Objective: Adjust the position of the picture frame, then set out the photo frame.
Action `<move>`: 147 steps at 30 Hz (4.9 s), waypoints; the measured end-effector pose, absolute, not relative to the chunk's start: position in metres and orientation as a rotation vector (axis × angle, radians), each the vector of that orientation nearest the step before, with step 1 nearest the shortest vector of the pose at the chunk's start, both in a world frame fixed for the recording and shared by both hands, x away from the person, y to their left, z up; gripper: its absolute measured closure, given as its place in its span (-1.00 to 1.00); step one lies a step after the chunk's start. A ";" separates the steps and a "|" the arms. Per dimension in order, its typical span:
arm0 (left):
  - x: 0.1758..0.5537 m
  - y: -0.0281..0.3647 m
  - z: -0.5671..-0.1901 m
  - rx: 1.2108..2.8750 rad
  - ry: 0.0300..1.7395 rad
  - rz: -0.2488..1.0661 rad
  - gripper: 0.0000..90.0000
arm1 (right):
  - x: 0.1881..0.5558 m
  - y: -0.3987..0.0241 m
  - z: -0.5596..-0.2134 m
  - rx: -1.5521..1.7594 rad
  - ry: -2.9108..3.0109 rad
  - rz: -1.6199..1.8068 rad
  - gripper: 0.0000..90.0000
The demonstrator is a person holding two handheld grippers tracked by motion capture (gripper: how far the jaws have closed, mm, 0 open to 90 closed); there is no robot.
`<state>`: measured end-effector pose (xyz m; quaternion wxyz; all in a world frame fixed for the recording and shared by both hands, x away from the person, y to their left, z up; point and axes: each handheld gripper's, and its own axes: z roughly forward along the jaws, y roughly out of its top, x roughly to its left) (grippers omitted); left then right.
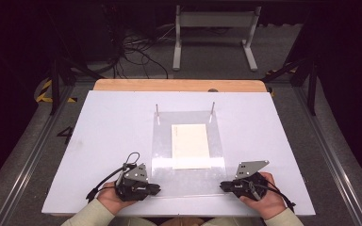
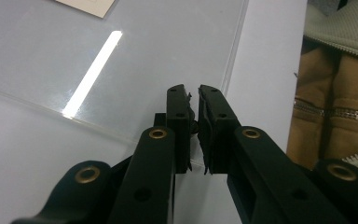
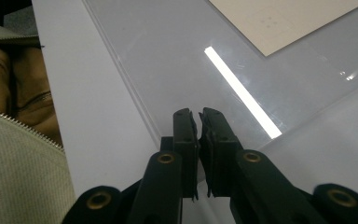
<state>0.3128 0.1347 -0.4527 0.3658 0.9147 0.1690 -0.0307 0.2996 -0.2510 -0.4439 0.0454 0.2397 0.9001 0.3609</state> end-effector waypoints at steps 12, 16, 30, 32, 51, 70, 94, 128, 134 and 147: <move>0.297 0.138 -0.452 2.377 0.387 -0.141 0.85 | 0.278 -0.247 -0.443 0.664 2.812 1.101 0.86; 0.293 0.139 -0.452 2.380 0.377 -0.160 0.85 | 0.273 -0.247 -0.444 0.658 2.823 1.110 0.86; 0.290 0.141 -0.451 2.399 0.341 -0.192 0.85 | 0.264 -0.245 -0.444 0.626 2.850 1.117 0.86; 0.290 0.141 -0.451 2.402 0.343 -0.192 0.84 | 0.264 -0.245 -0.444 0.631 2.848 1.127 0.85; 0.306 0.166 -0.429 2.103 0.437 0.075 0.44 | 0.275 -0.256 -0.416 0.631 2.547 1.367 0.65; 0.321 0.199 -0.432 1.968 0.656 0.269 0.10 | 0.324 -0.254 -0.379 0.723 2.421 1.324 0.42; 0.319 0.204 -0.445 1.964 0.721 0.260 0.06 | 0.429 -0.238 -0.353 0.959 2.354 1.171 0.47; 0.319 0.201 -0.447 1.984 0.703 0.249 0.05 | 0.495 -0.228 -0.413 1.148 2.197 1.041 0.86; 0.319 0.200 -0.447 1.986 0.701 0.242 0.04 | 0.495 -0.231 -0.416 1.171 2.184 1.088 0.89; 0.314 0.203 -0.447 1.990 0.708 0.255 0.04 | 0.498 -0.237 -0.425 1.193 2.151 1.188 0.90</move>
